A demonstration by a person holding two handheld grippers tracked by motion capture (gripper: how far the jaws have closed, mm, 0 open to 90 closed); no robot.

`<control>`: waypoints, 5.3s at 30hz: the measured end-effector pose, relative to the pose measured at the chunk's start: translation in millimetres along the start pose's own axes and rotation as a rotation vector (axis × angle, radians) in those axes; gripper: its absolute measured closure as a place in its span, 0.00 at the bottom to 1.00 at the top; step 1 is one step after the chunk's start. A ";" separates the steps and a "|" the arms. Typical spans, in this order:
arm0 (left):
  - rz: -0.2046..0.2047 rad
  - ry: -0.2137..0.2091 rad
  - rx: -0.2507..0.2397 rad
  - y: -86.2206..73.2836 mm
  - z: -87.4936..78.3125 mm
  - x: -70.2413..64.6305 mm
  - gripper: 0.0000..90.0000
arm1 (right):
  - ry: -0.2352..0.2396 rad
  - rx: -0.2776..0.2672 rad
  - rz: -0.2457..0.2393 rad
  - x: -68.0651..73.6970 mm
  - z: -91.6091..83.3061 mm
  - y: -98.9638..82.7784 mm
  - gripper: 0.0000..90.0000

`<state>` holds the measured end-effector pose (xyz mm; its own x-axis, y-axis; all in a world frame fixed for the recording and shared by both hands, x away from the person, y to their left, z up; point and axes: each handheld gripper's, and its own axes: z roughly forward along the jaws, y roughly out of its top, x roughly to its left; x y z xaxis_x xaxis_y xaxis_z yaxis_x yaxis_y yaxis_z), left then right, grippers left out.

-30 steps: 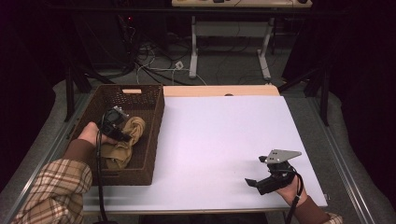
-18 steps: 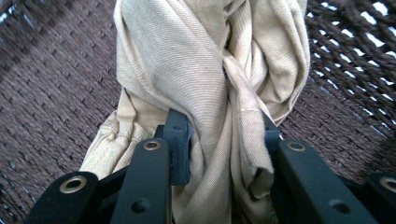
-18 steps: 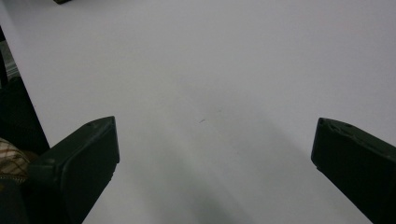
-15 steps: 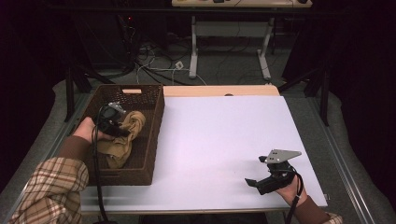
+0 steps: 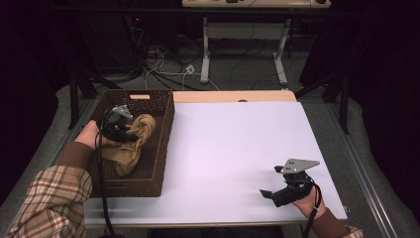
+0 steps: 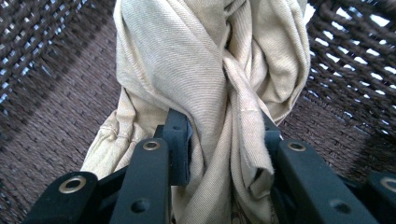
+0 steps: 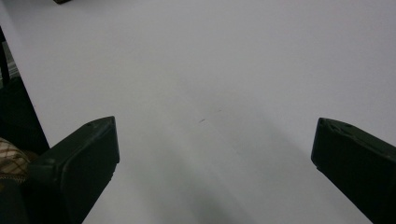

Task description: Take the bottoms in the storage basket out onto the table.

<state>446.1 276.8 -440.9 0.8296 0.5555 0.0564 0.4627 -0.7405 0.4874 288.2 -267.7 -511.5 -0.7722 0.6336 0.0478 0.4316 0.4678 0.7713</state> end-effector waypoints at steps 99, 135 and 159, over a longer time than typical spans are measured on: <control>0.170 -0.038 -0.180 69.8 -55.3 -33.2 0.73 | -0.003 0.011 0.000 -0.6 2.1 -1.2 0.01; 0.187 -0.054 -0.218 112.4 -47.2 -55.5 0.73 | 0.001 0.012 0.004 0.0 3.4 -1.3 0.01; 0.243 -0.115 -0.228 146.7 -15.5 -78.0 0.73 | -0.001 0.012 0.006 -0.7 3.4 -2.0 0.01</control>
<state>444.4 130.7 -360.3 0.9428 0.3174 0.1024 0.1763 -0.7351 0.6546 289.5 -267.0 -515.3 -0.7693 0.6369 0.0514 0.4415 0.4717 0.7633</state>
